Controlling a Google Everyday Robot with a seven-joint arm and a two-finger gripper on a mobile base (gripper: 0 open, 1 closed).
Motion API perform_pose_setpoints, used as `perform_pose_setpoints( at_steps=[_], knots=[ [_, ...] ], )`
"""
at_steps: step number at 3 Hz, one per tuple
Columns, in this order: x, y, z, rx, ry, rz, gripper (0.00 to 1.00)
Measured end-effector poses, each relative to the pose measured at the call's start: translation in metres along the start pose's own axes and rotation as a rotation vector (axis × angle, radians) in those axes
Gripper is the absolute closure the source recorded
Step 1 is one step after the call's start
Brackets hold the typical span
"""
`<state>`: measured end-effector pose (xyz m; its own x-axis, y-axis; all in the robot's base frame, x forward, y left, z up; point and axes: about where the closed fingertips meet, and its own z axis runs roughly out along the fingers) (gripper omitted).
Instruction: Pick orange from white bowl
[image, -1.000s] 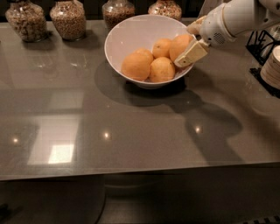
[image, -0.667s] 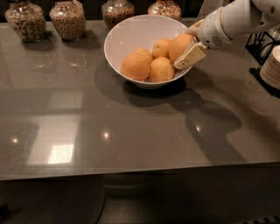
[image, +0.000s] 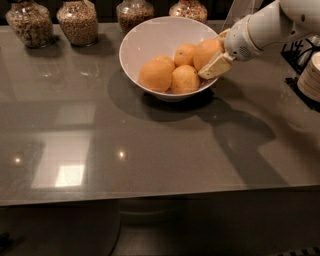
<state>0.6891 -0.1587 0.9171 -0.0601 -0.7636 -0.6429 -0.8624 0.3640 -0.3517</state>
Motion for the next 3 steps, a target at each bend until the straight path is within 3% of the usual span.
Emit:
perform_pose_setpoints(
  at_steps=[2, 3],
  knots=[
    [-0.002, -0.003, -0.001, 0.003, -0.017, -0.003, 0.86],
    [-0.012, -0.003, -0.009, 0.005, -0.055, 0.002, 1.00]
  ],
)
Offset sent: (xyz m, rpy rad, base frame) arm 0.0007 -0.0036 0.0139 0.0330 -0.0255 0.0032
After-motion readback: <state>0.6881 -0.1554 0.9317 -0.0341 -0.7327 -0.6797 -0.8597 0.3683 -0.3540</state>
